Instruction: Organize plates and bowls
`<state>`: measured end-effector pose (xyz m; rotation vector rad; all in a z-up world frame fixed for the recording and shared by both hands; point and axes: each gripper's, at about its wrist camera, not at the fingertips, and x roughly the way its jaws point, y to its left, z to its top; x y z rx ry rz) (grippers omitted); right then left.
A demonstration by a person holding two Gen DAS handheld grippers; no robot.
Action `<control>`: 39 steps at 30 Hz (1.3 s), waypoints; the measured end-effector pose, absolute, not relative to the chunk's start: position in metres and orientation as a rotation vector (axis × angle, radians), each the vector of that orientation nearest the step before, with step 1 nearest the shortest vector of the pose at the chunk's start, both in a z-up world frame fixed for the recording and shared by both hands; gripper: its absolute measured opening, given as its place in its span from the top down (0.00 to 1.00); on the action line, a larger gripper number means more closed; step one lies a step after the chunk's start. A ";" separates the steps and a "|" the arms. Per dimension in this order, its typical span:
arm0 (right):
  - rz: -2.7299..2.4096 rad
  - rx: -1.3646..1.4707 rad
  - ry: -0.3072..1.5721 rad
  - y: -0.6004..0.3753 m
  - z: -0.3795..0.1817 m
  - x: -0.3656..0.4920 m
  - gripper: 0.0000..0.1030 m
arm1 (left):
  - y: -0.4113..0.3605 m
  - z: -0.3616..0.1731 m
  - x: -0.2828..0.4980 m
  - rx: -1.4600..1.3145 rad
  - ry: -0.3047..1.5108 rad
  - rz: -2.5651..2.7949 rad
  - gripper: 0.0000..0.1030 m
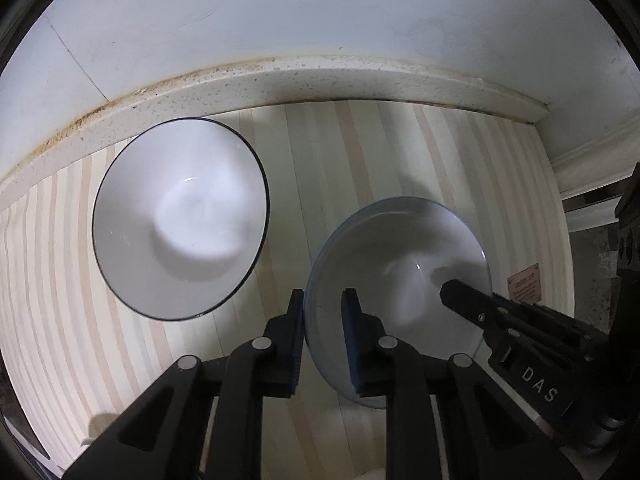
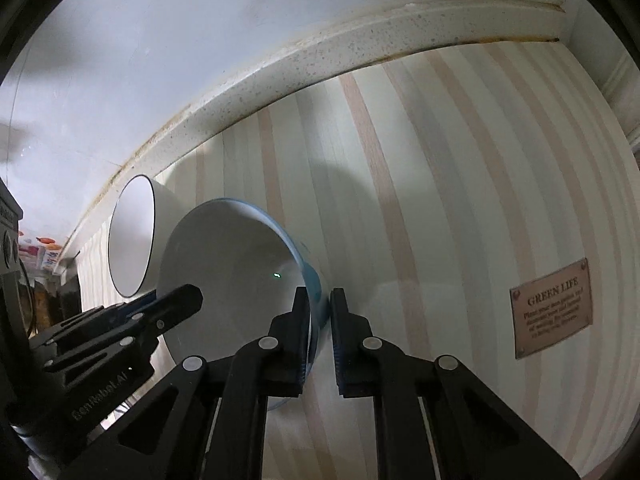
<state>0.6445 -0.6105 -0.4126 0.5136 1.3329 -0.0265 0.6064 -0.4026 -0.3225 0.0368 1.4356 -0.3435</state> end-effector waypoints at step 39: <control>-0.052 0.533 1.387 -0.555 -0.360 0.424 0.88 | -0.367 -0.279 0.430 0.213 1.463 -0.532 0.84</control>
